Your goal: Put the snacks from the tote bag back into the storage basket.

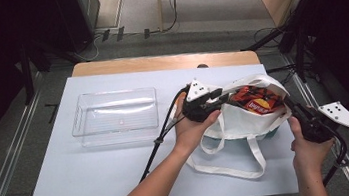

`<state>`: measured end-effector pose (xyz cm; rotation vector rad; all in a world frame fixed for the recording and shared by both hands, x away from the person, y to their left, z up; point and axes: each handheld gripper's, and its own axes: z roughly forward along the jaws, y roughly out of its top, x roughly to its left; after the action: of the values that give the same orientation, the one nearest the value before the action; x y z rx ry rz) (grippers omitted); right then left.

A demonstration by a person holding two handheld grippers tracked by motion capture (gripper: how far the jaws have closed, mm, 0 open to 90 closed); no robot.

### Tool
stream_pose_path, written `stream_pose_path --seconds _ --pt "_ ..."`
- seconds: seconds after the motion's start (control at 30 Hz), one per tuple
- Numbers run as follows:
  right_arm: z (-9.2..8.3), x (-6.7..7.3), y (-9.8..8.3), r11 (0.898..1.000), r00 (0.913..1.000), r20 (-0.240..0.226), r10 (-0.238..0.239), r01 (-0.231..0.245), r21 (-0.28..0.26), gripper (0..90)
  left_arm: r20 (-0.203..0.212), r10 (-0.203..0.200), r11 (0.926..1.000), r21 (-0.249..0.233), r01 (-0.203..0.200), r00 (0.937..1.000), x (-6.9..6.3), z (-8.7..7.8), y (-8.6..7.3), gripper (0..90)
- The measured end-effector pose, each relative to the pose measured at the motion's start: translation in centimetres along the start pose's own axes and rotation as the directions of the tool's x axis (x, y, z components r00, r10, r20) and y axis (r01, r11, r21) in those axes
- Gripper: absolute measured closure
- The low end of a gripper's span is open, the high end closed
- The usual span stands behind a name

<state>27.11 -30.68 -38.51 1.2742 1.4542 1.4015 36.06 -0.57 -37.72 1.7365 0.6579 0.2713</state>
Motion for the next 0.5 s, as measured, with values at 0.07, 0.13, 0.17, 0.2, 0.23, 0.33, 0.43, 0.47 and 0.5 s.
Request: stream_pose_path --seconds 0.07,0.13,0.17,0.2,0.23,0.33,0.43,0.47,0.5 --pt "0.0 0.0 0.0 1.0 1.0 -0.002 -0.007 0.007 -0.001 90.0 0.032 0.021 0.9997 0.014 -0.021 0.9993 -0.5 0.4 0.3 70.8" --pt "0.0 0.1 0.0 1.0 1.0 -0.004 -0.004 0.004 0.001 90.0 0.012 0.038 0.999 0.022 -0.038 0.9992 -0.9 0.9 0.5 59.7" --pt "0.0 0.1 0.0 1.0 1.0 -0.004 -0.007 0.007 0.001 90.0 -0.014 0.045 0.9988 0.022 -0.044 0.9989 -1.0 1.2 0.6 54.2" --pt "0.0 0.1 0.0 1.0 1.0 -0.003 -0.007 0.007 0.001 90.0 -0.019 0.036 0.9991 0.022 -0.036 0.9992 -1.0 1.4 0.7 52.8" --pt "0.0 0.1 0.0 1.0 1.0 -0.004 -0.007 0.007 0.001 90.0 -0.023 0.032 0.9991 0.029 -0.032 0.9992 -0.9 1.6 0.8 49.9" --pt "0.0 0.1 0.0 1.0 1.0 -0.007 -0.005 0.005 0.0 90.0 -0.015 0.032 0.9991 0.029 -0.031 0.9994 -0.8 2.2 0.9 50.7" --pt "0.0 0.2 -0.1 1.0 0.9999 -0.013 -0.002 0.002 0.003 90.0 0.009 0.06 0.9976 0.034 -0.061 0.9981 -1.3 2.7 0.9 59.6" --pt "0.1 0.2 -0.1 1.0 0.9999 -0.014 -0.007 0.007 0.001 90.0 0.014 0.073 0.9966 0.037 -0.073 0.9972 -1.5 2.8 0.9 63.4" --pt "0.1 0.3 -0.1 1.0 0.9998 -0.016 -0.01 0.01 0.001 90.0 0.006 0.084 0.9955 0.043 -0.084 0.9964 -1.6 2.9 0.9 68.9"
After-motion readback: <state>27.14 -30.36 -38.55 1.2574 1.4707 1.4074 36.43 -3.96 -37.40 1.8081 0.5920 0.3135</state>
